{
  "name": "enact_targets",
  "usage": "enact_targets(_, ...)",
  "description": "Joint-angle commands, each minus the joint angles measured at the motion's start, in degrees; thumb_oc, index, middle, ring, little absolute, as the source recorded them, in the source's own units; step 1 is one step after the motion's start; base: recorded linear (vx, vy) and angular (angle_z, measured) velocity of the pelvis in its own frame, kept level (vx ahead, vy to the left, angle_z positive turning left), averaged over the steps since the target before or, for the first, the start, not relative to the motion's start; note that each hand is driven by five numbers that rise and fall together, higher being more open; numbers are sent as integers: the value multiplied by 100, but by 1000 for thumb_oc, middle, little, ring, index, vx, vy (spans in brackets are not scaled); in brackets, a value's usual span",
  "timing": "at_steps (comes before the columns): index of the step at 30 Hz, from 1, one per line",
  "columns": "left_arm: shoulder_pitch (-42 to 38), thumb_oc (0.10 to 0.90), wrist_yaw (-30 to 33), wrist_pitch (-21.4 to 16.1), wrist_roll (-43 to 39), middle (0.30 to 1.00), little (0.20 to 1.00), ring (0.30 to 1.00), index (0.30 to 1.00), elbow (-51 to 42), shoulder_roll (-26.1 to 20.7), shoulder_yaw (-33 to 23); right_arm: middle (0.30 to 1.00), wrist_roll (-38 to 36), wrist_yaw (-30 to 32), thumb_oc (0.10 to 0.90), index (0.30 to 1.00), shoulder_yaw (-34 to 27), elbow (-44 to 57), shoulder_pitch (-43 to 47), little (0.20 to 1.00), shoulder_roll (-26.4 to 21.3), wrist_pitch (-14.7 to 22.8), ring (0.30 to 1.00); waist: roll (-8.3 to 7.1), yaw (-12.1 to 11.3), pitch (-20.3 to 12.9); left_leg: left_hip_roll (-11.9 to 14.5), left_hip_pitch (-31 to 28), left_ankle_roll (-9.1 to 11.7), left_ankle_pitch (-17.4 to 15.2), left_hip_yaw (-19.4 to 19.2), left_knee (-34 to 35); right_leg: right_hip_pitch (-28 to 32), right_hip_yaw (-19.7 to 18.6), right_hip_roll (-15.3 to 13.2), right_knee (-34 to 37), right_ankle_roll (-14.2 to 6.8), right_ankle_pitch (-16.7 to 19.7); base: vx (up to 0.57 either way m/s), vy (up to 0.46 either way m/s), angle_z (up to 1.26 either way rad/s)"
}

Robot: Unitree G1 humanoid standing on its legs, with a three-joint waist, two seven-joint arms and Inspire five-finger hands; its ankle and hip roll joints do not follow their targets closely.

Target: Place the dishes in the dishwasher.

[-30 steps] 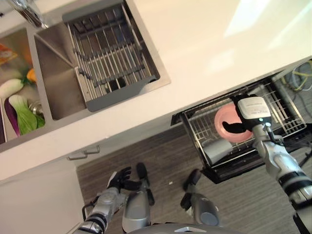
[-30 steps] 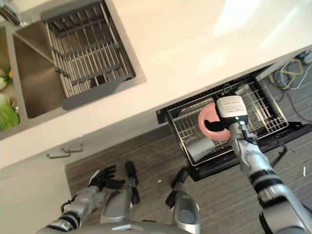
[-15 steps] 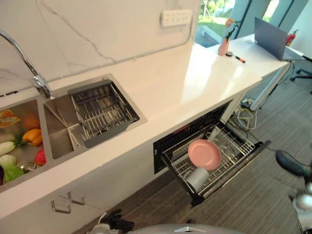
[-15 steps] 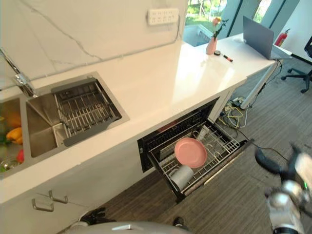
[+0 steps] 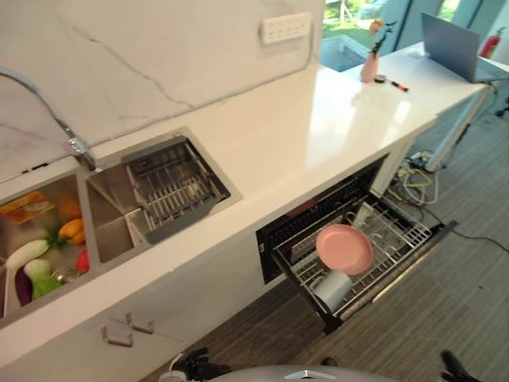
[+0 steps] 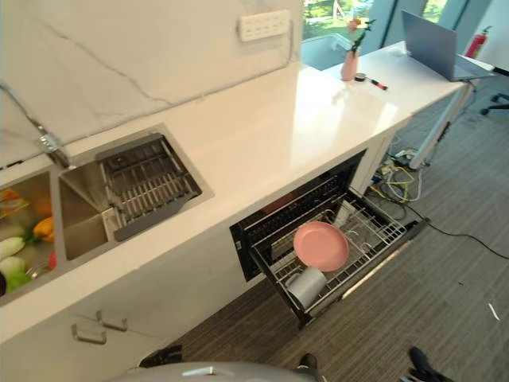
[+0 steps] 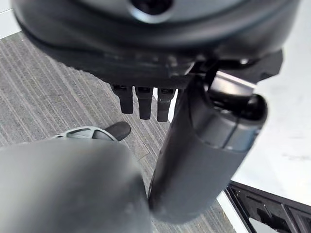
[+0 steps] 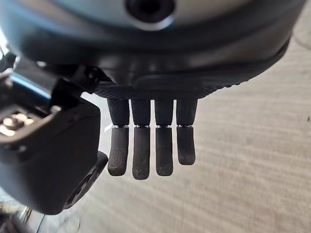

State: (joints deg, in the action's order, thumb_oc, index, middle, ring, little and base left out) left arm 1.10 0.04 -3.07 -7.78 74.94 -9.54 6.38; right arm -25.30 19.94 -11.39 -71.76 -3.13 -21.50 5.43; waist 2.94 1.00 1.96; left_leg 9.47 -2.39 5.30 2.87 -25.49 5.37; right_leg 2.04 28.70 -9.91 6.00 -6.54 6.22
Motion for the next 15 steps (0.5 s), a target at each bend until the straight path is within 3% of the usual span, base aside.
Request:
enact_targets(1, -152, 800, 75, 10, 13, 900, 900, 900, 900, 266, -71, 102, 300, 347, -148, 400, 300, 208, 96, 813, 300, -196, 305, 300, -170, -334, 220, -91, 152, 61, 115, 139, -37, 521, 346, -150, -132, -364, -523, -37, 50, 41)
enact_targets(4, -145, 800, 60, 8, 61, 900, 900, 900, 900, 234, -77, 151, 300, 871, -359, 400, 300, 742, -26, 976, 300, -79, 122, 300, -147, -448, 238, -137, 272, 51, 144, 309, -37, 562, 560, -172, -131, -361, -523, -26, 34, 42)
enact_targets(9, -214, 800, 29, 3, 140, 900, 900, 900, 900, 107, -88, 333, 300, 2811, -668, 400, 300, 2406, 265, 1381, 300, 313, -187, 300, -132, -897, 372, -247, 605, 52, 252, 754, -37, 691, 1074, -214, -143, -323, -552, -36, 31, 52)
enact_targets(15, -83, 800, 19, -32, 219, 900, 900, 900, 900, -68, -162, 417, 300, 4057, -683, 400, 300, 3384, 798, 2011, 300, 262, -195, 300, -255, -1273, 407, -341, 815, 41, 320, 1038, -37, 775, 1418, -194, -161, -320, -577, 9, 28, 73)
